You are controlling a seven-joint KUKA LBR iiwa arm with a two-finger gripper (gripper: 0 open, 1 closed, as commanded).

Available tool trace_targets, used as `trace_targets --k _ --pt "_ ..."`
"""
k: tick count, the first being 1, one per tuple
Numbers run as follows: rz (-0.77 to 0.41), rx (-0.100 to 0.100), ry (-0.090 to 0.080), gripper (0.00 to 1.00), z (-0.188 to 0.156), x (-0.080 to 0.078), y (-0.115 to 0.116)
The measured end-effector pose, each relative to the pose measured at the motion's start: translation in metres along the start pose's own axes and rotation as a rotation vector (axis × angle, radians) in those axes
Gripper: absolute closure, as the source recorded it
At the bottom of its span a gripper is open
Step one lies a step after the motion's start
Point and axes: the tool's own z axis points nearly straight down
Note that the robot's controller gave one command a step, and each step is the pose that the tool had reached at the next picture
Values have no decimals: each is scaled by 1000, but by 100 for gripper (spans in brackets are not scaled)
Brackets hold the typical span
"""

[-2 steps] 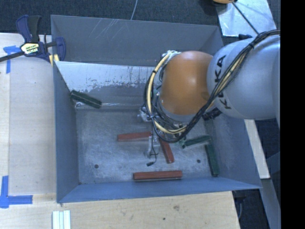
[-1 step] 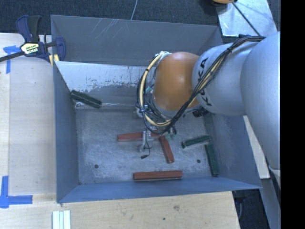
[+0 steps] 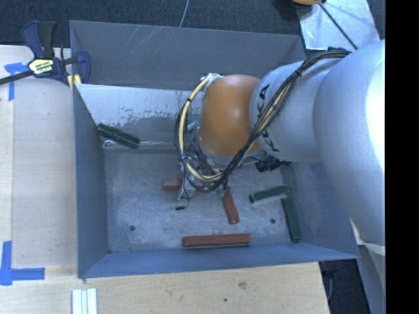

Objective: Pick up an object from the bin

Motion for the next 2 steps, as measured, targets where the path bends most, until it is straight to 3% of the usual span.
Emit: trace_targets --k 1,2 --pt "0 0 0 100 0 0 0" --pt "-9 0 -2 100 -133 47 -25"
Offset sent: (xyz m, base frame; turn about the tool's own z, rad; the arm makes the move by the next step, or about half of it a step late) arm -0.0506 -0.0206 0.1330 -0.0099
